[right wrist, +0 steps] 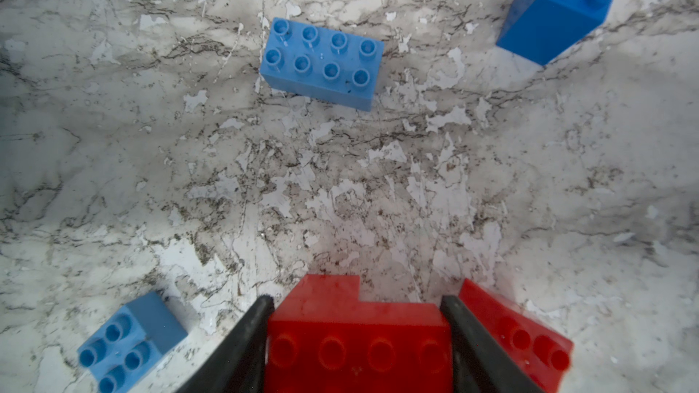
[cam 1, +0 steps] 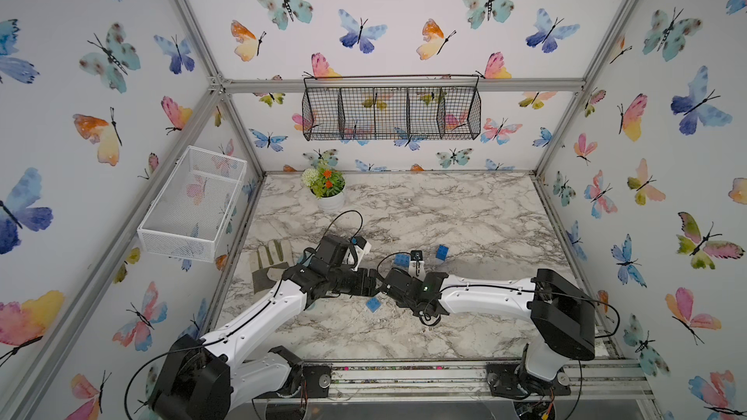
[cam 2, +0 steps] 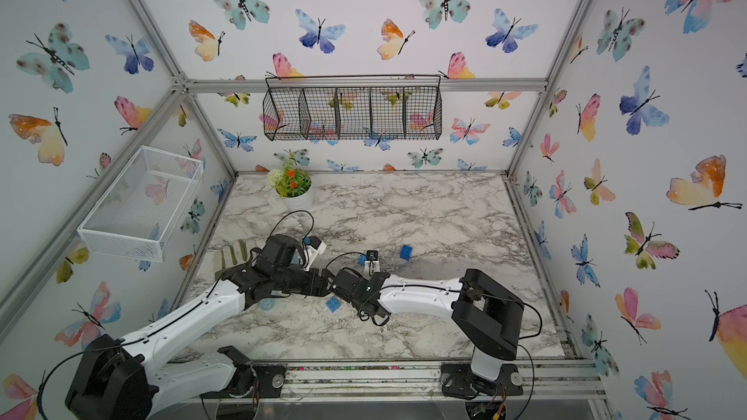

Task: Assemble a giraffe with lego
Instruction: Place the lego brick at the center of the board.

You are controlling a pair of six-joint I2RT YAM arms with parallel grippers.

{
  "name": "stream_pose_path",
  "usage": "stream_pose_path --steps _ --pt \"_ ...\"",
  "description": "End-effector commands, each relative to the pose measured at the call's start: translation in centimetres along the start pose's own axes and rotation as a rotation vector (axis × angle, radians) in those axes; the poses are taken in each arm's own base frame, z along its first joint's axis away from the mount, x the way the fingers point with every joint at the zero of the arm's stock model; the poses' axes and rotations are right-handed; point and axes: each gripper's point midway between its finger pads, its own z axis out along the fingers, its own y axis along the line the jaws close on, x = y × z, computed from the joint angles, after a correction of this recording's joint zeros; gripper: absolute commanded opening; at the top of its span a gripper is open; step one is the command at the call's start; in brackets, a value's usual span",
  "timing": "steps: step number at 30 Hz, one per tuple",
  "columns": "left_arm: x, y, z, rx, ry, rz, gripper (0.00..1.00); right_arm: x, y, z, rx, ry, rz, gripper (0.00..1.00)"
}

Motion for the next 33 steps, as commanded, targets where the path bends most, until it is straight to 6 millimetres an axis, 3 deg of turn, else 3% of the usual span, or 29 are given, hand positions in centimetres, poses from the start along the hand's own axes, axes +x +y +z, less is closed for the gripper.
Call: stream_pose_path --steps 1,19,33 --pt "0.3 0.0 0.0 -0.006 0.004 0.021 0.73 0.5 -0.2 0.0 0.01 0.025 -0.032 0.5" --pt "0.3 0.0 0.0 -0.005 0.005 0.021 0.73 -0.2 0.1 -0.9 -0.034 0.002 -0.018 0.71" --pt "0.3 0.0 0.0 -0.005 0.007 0.019 0.73 -0.7 0.2 -1.3 -0.032 -0.009 -0.026 0.79"
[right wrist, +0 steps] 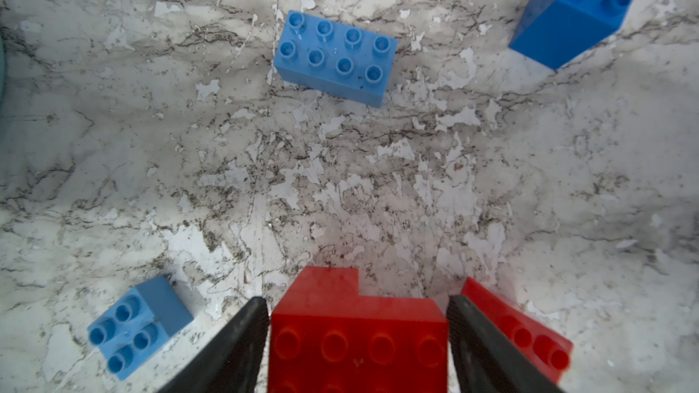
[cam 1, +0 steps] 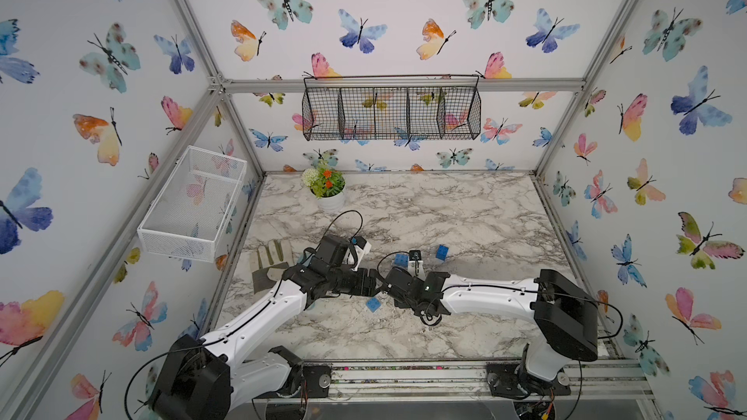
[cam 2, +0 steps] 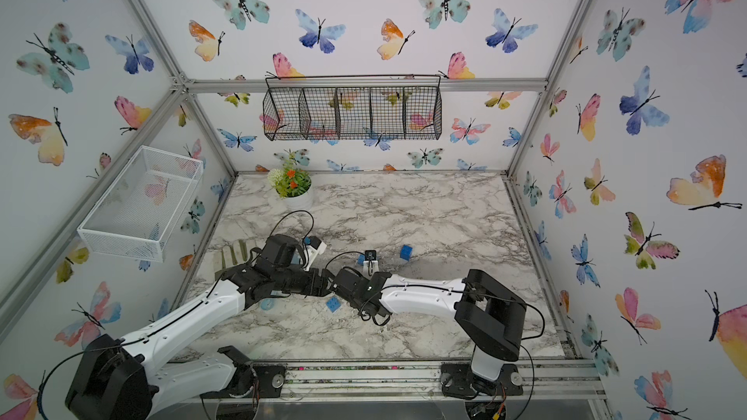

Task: Assemble a giraffe with lego
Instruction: Place the lego brick at the center of the board, then adjust the lego brick at the center of the board.

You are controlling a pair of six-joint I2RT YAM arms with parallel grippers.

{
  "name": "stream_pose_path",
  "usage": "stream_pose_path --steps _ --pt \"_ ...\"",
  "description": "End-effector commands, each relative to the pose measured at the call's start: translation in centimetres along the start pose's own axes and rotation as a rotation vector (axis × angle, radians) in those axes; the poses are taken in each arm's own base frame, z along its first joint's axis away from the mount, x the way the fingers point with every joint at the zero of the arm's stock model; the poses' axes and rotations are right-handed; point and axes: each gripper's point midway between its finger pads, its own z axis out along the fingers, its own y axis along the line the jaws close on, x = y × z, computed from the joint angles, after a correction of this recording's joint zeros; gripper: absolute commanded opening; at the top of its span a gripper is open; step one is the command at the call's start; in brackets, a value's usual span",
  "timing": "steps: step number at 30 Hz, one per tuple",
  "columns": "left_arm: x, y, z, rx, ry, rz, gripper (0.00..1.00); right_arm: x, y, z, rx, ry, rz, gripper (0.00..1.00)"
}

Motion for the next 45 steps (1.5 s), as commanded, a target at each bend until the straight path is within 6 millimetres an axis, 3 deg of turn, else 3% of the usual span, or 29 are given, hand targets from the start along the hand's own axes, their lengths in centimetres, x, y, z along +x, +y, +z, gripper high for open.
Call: stream_pose_path --steps 1,11,19,24,31,40,45 --pt "0.3 0.0 0.0 -0.004 0.006 0.02 0.73 -0.8 -0.2 -1.1 -0.007 -0.022 -0.002 0.8" --pt "0.1 -0.1 -0.3 -0.009 -0.006 0.025 0.73 -2.4 -2.2 -5.1 -0.036 -0.064 0.008 0.86" --pt "0.0 0.2 -0.2 -0.022 -0.008 0.021 0.74 -1.0 -5.7 -6.4 -0.014 -0.05 -0.007 0.89" --pt "-0.1 0.3 -0.2 -0.025 -0.009 0.018 0.74 0.8 -8.2 -5.7 0.006 -0.033 0.004 0.9" --pt "0.0 0.5 -0.1 -0.028 -0.004 0.014 0.74 3.7 -9.8 -3.8 -0.021 0.015 0.023 0.9" --pt "0.0 0.4 -0.1 -0.028 -0.004 0.015 0.74 4.6 -10.3 -0.6 -0.015 0.069 0.049 0.9" --pt "0.0 0.5 -0.1 -0.03 -0.003 0.013 0.74 4.6 -10.8 0.3 -0.008 0.083 0.061 0.91"
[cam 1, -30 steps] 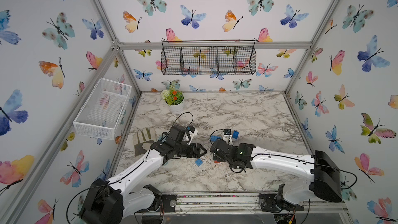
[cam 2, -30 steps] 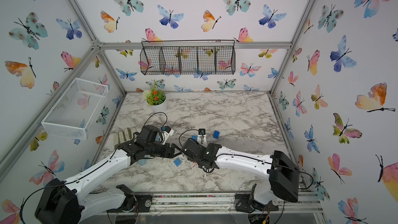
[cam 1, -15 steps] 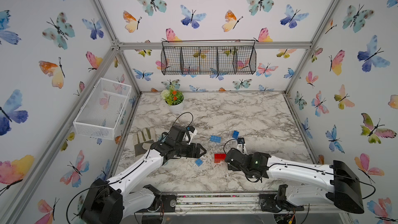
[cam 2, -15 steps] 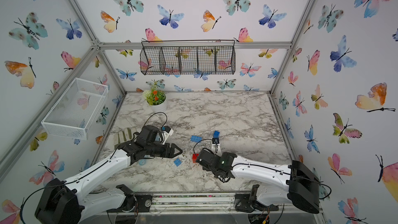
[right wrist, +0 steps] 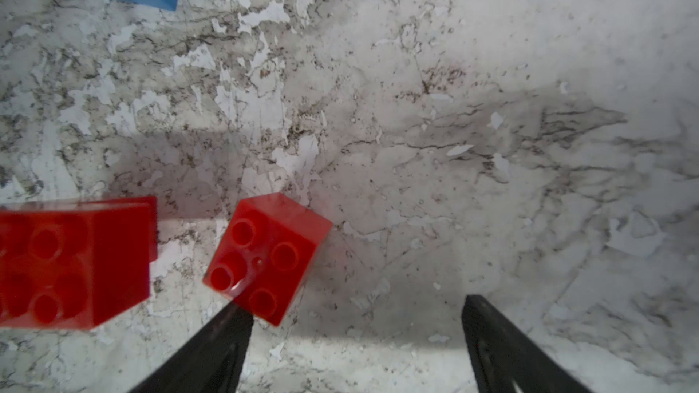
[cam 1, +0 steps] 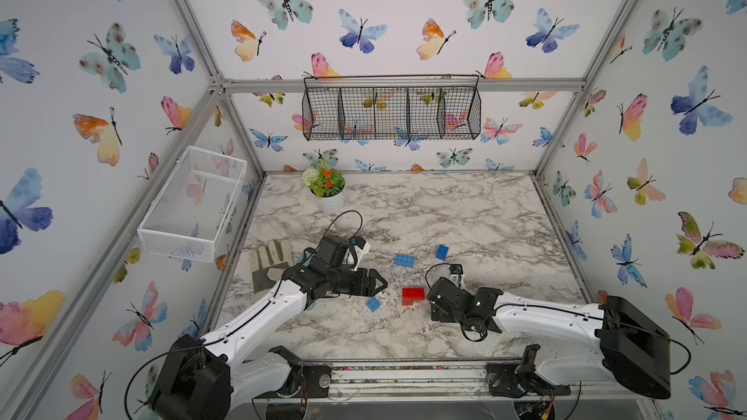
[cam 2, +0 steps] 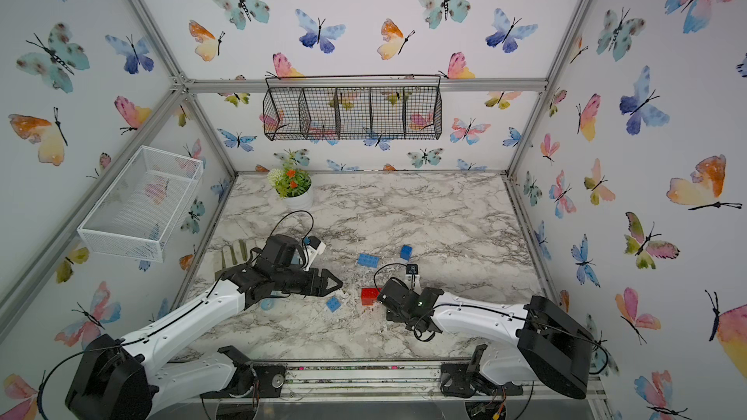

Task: Assemble a giraffe with lego
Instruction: Adjust the lego brick at the center of the board.

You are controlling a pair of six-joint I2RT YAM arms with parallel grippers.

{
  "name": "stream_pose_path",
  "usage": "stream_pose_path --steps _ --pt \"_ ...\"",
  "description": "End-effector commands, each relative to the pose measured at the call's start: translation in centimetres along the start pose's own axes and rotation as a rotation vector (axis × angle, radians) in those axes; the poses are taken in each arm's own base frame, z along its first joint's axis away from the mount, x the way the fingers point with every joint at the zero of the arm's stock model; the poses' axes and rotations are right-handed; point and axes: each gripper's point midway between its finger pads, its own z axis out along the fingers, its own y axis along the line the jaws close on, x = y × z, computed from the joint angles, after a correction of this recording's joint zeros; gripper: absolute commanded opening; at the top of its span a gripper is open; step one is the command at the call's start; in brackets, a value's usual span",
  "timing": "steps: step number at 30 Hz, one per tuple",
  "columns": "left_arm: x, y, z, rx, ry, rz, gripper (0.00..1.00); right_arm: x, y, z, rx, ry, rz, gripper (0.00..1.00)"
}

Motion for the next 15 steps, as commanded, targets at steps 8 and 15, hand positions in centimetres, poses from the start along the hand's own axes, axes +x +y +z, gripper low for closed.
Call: stream_pose_path --steps 8,15 --pt "0.0 0.2 0.0 -0.011 0.0 0.016 0.74 -0.1 -1.3 0.5 0.009 0.013 0.005 0.9" --pt "0.0 0.2 0.0 -0.011 0.003 0.015 0.73 -0.1 -2.1 0.3 0.022 0.015 0.004 0.9"
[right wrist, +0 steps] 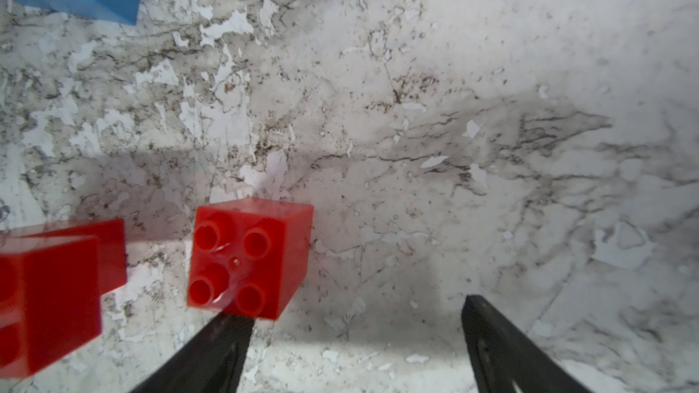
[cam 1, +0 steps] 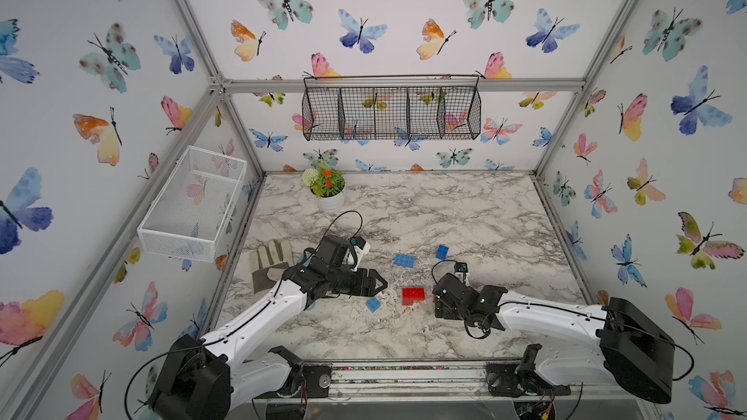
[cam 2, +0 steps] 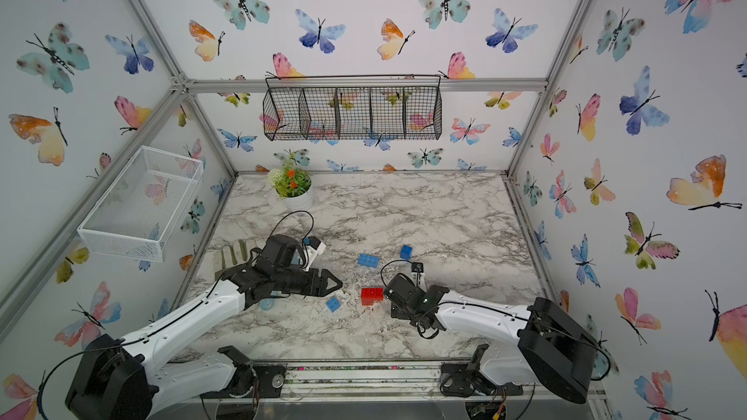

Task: Assemble a giraffe with lego
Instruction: Adjust the lego brick at the center of the board, then pick up the lego brick from the center of the board.

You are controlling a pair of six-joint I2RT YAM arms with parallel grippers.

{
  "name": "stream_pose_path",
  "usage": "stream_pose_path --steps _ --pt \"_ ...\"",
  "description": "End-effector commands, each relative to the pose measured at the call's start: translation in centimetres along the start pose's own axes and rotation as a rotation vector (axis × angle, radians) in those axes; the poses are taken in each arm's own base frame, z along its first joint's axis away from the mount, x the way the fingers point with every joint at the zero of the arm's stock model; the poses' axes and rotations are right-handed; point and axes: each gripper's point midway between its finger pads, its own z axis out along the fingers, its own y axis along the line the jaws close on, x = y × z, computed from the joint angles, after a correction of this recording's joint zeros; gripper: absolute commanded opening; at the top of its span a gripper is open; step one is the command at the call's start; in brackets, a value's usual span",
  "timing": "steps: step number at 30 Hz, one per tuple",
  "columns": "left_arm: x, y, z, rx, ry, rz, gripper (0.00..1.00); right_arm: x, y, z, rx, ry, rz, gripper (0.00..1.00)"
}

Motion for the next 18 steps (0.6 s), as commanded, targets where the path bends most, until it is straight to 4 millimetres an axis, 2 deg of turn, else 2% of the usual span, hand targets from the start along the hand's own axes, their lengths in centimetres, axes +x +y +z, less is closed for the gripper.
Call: stream_pose_path --steps 1,5,8,12,18 --pt "0.0 0.1 0.0 -0.01 0.0 0.015 0.73 0.4 -1.1 0.0 0.021 0.013 -0.014 0.9" --pt "0.0 0.2 0.0 -0.01 0.003 0.014 0.73 0.3 -0.9 -0.5 0.011 0.025 -0.012 0.9" --pt "0.0 0.1 0.0 -0.008 0.003 0.014 0.73 -0.4 0.0 -1.9 -0.012 0.04 -0.018 0.88" --pt "0.1 0.2 0.1 -0.009 0.007 0.01 0.73 -2.3 2.0 -4.1 -0.077 0.028 -0.021 0.86" --pt "-0.2 0.8 0.0 -0.027 0.002 -0.003 0.74 -4.4 5.6 -5.9 -0.177 0.03 -0.022 0.85"
